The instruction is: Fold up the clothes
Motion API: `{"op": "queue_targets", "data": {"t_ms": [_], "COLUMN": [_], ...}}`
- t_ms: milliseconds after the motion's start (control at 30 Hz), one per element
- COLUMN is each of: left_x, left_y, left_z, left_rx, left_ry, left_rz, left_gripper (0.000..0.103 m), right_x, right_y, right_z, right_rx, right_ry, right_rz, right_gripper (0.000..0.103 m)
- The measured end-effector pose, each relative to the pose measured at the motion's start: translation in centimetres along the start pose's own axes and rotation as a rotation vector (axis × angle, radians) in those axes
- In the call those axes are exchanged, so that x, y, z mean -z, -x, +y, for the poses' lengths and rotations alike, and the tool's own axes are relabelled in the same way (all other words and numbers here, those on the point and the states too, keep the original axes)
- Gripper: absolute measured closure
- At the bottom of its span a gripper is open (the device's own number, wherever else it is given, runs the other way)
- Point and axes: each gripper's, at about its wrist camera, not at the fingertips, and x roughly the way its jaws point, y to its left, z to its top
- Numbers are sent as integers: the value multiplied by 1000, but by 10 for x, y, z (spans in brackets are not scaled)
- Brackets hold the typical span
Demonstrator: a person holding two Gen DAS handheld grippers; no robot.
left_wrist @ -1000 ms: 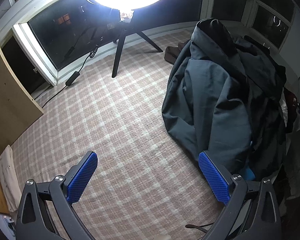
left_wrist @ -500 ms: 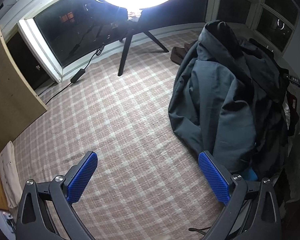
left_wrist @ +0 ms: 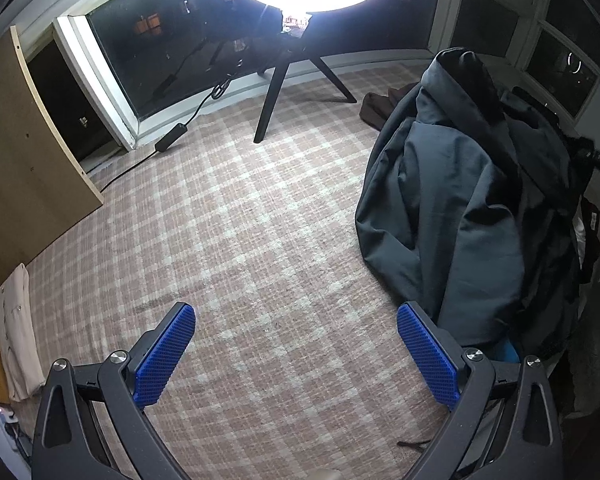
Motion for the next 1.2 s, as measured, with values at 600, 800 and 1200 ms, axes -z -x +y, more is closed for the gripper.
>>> {"op": "queue_targets", "data": {"t_ms": [600,800,1200], "left_x": [50,88,195], "left_y": [74,112,173], "left_z": [80,142,304], "left_rx": [48,15,-200], "left_ry": [100,173,348], "left_rz": [-197,-270,-299], "left_gripper": [1,1,1], "right_x": [-104,-71,53], "right_y": [316,390,329], "right_z": [226,347,509], "right_rx": [-251,-494,-697], "right_ry": [370,481,570], "right_rz": [-481,-511,-254], "right_gripper": [97,97,97]}}
